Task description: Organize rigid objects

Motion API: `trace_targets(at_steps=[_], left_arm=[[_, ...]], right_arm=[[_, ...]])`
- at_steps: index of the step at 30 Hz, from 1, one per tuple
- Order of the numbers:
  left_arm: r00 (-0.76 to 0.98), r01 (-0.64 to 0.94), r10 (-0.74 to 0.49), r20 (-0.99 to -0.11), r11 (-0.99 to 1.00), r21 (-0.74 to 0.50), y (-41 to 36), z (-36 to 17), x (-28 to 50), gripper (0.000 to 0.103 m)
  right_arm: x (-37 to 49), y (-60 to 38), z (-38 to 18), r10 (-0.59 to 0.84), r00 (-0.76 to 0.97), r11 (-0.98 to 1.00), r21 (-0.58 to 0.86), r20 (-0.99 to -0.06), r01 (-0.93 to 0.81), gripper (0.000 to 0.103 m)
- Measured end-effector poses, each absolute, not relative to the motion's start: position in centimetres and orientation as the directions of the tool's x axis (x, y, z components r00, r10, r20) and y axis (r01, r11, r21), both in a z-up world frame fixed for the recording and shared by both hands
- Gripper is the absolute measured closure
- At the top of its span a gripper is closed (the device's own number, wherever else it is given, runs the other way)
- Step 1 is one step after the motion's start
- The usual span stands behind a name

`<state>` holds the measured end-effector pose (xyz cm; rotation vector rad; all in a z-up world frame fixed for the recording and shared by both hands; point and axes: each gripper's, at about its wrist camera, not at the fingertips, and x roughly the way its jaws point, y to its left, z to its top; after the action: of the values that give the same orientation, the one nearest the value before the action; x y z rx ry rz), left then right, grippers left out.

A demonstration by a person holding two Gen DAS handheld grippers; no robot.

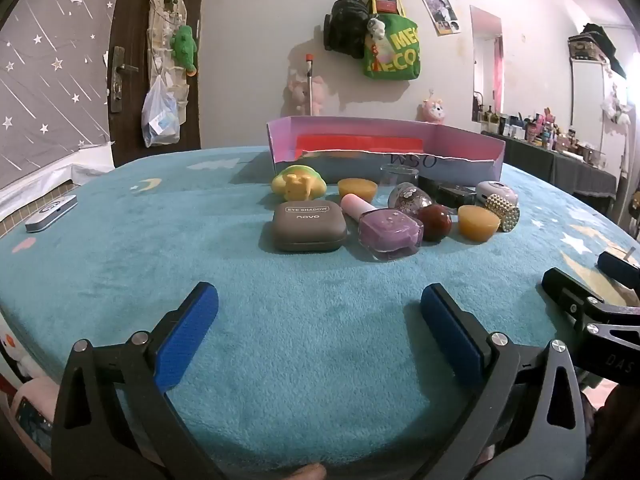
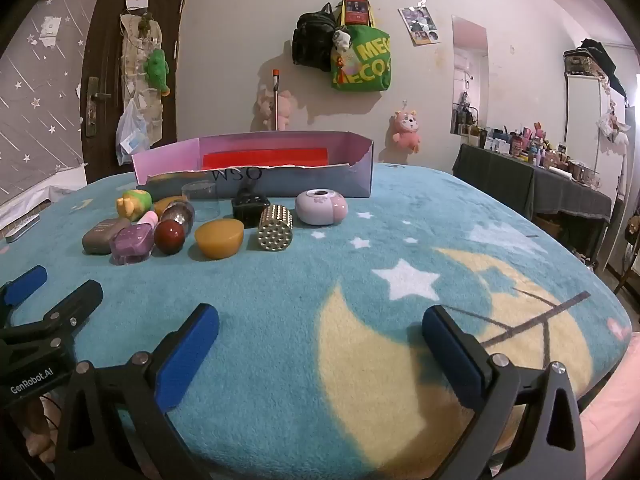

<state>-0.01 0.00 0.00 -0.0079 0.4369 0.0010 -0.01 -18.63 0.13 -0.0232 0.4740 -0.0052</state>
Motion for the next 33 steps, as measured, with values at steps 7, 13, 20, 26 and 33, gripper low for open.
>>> trace_targets(at_steps=[7,13,20,26,33], left_arm=[[0.904,-0.003,0.000,-0.427,1.000,-0.006,0.00,0.00,0.00,0.000],[0.904,-0.002,-0.001,-0.427,1.000,-0.007,0.01,0.00,0.00,0.000],[0.904,-0.002,-0.001,-0.428,1.000,-0.007,0.01,0.00,0.00,0.000],[0.904,-0.002,-0.001,-0.428,1.000,-0.007,0.01,0.00,0.00,0.000],[0.904,-0.002,-0.001,-0.428,1.000,-0.007,0.02,-0.01,-0.01,0.000]], right_arm=[[0.02,-18.63,0.16,-0.011,0.888,1.000,-0.026,-0.460,-0.001,0.000],[0.04,-18.64,0.14,-0.011,0.886,1.000,-0.025,-0.463,-0.001,0.000],[0.05,-18.64,0.12,-0.011,0.886,1.000,-0.025,-0.463,-0.001,0.000],[0.03,-18.63,0.10,-0.011,0.886,1.000,-0.025,-0.463,-0.001,0.000],[0.03,-18.62,0.10,-0.011,0.886,1.000,-0.025,-0.463,-0.001,0.000]])
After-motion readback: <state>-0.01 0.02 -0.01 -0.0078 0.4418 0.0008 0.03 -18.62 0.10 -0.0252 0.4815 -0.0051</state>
